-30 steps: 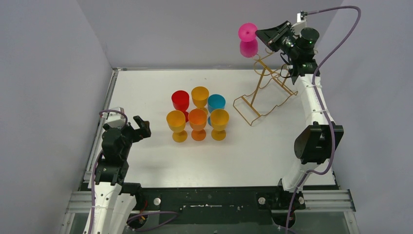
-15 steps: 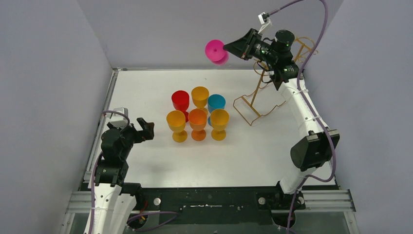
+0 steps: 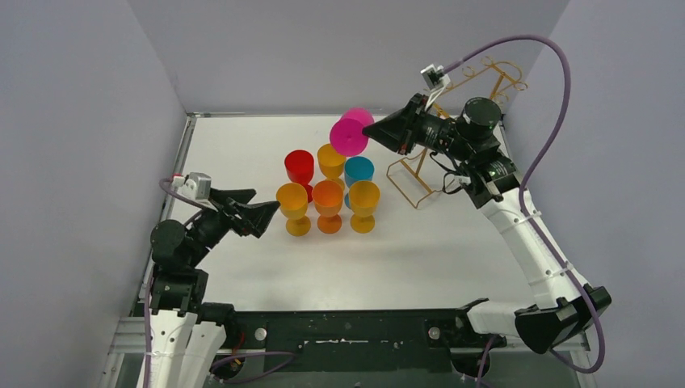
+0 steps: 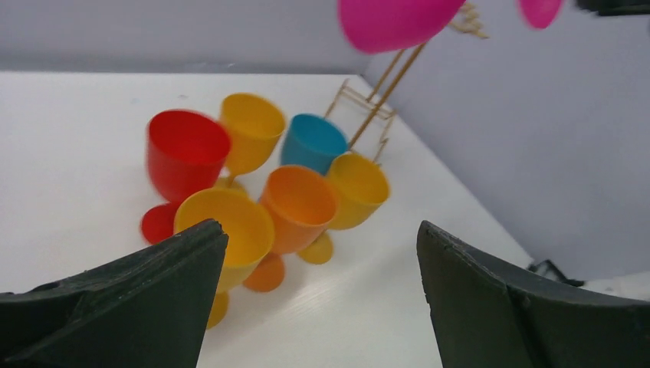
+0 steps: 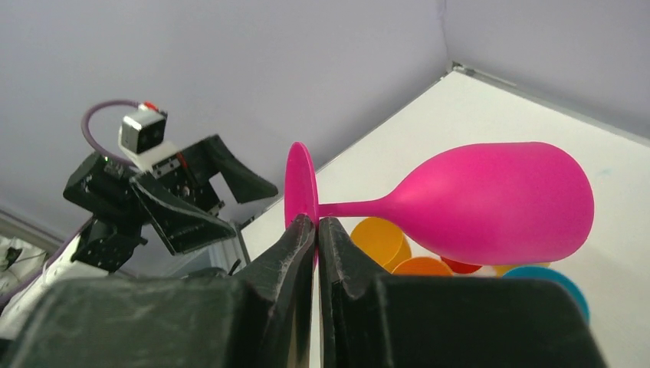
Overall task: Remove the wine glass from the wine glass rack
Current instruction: Place the wine glass at the center of the board.
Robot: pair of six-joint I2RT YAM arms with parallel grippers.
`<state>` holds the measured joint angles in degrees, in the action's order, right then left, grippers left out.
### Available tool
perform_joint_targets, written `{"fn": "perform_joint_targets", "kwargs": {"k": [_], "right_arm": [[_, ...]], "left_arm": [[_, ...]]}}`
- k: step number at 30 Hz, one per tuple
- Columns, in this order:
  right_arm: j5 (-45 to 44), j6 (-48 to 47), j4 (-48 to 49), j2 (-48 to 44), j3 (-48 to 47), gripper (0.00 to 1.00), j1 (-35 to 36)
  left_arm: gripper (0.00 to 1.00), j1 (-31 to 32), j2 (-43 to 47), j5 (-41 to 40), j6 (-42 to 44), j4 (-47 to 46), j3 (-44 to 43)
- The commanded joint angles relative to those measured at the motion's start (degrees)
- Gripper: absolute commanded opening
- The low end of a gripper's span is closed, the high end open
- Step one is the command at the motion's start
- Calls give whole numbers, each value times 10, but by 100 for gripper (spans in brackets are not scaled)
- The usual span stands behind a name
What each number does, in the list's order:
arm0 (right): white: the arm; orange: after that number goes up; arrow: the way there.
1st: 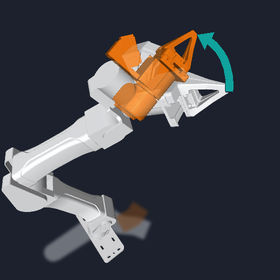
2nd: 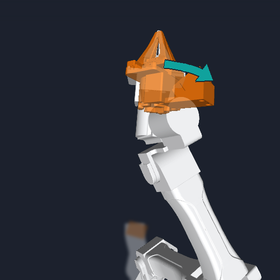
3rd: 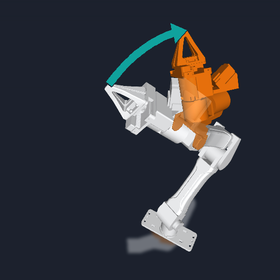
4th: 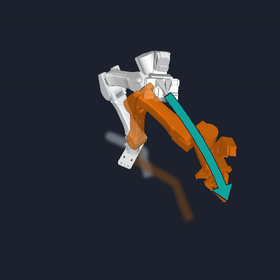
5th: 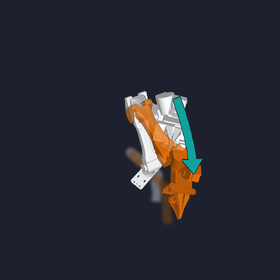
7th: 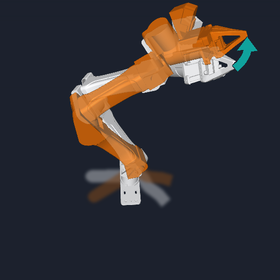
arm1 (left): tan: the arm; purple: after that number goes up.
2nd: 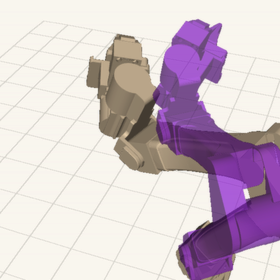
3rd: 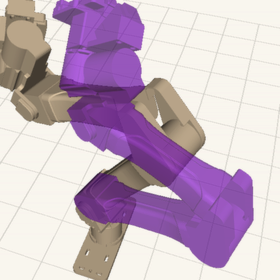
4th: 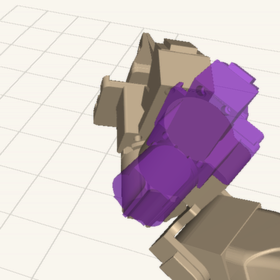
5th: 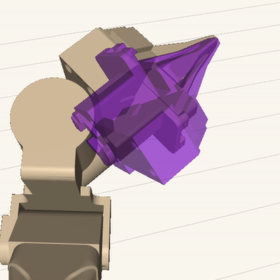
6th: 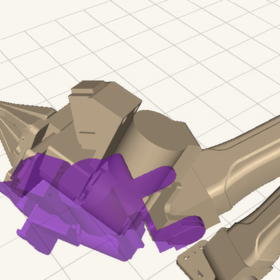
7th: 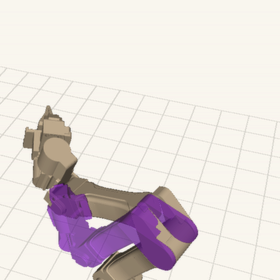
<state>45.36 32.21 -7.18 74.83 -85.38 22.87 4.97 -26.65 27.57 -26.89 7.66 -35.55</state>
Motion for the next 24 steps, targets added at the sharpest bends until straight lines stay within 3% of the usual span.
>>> {"fn": "perform_joint_targets", "kwargs": {"k": [1,4,8,11,17,24], "right_arm": [[-27,-26,4,-50,48,0,33],[-46,-33,0,-79,86,0,64],[-58,-53,-2,-102,123,0,112],[-60,-57,6,-114,140,0,133],[-72,-65,-8,-126,153,0,160],[-81,-76,-20,-132,163,0,180]], "left_arm": [[92,12,-21,181,-196,-280,6],[91,26,-47,233,-268,-342,-1],[91,52,-50,231,-234,-286,-15],[89,79,-73,240,-248,-313,1],[81,172,-98,197,-251,-354,23],[74,268,-127,130,-166,-296,12]]}}
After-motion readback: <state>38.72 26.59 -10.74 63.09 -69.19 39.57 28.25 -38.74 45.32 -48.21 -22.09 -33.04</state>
